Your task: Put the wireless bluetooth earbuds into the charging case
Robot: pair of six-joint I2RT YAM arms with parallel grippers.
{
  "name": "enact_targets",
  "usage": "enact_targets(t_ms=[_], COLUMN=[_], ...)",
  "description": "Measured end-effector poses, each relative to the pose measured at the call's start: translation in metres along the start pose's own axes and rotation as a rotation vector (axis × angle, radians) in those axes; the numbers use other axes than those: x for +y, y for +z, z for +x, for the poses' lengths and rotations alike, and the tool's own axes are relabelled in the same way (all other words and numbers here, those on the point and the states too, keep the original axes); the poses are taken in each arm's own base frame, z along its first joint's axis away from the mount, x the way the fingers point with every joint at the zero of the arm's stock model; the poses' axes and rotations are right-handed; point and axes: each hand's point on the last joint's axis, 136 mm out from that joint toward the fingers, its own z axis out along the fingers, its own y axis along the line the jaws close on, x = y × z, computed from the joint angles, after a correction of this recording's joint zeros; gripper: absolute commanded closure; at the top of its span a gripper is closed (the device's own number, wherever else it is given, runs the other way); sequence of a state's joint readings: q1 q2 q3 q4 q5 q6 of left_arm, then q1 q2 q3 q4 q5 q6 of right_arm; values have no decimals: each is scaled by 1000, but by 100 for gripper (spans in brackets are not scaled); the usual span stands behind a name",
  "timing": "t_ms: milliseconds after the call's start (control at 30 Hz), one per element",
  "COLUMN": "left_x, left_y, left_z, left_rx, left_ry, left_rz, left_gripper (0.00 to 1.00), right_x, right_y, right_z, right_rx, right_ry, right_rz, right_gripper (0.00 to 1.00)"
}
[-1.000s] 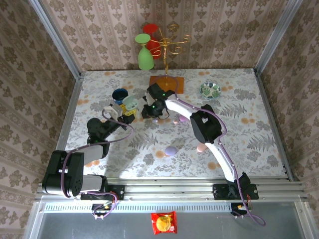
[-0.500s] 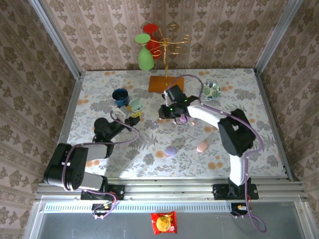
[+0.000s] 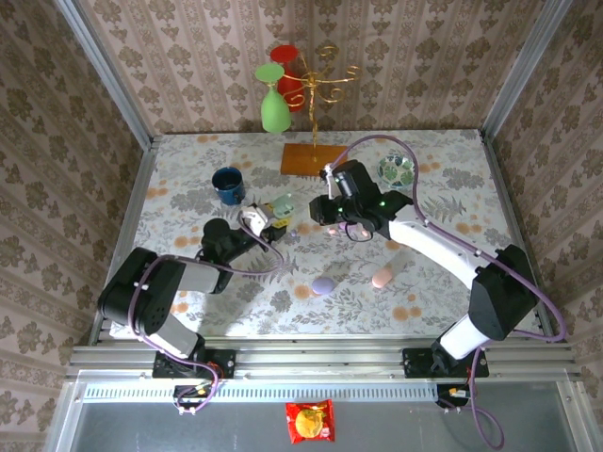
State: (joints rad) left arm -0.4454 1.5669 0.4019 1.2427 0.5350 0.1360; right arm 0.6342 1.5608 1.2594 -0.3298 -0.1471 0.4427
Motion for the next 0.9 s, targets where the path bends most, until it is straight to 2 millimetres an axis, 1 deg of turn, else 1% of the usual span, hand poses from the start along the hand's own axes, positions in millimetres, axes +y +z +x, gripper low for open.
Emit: enact_targets(t_ms=[133, 267, 400, 500, 767, 900], left_x=[-9, -17, -19, -19, -18, -18], left_y=[8, 12, 12, 12, 12, 12], left_z=[-1, 1, 1, 1, 1, 2], left_rx=[-4, 1, 2, 2, 2, 3], left_ry=[12, 14, 17, 17, 17, 17], left_rz=[24, 46, 50, 50, 46, 44], left_gripper=[64, 64, 64, 64, 64, 64], right_x=[19, 42, 55, 54, 45, 43], right_y=[-1, 0, 7, 13, 31, 33], right_z=[0, -12, -23, -23, -11, -8], right_rx=[8, -10, -20, -12, 41, 53], right_ry=[-44, -85, -115, -122, -132, -131], right_rz=[-19, -48, -61, -52, -23, -18], right_gripper=[80, 80, 80, 80, 80, 80])
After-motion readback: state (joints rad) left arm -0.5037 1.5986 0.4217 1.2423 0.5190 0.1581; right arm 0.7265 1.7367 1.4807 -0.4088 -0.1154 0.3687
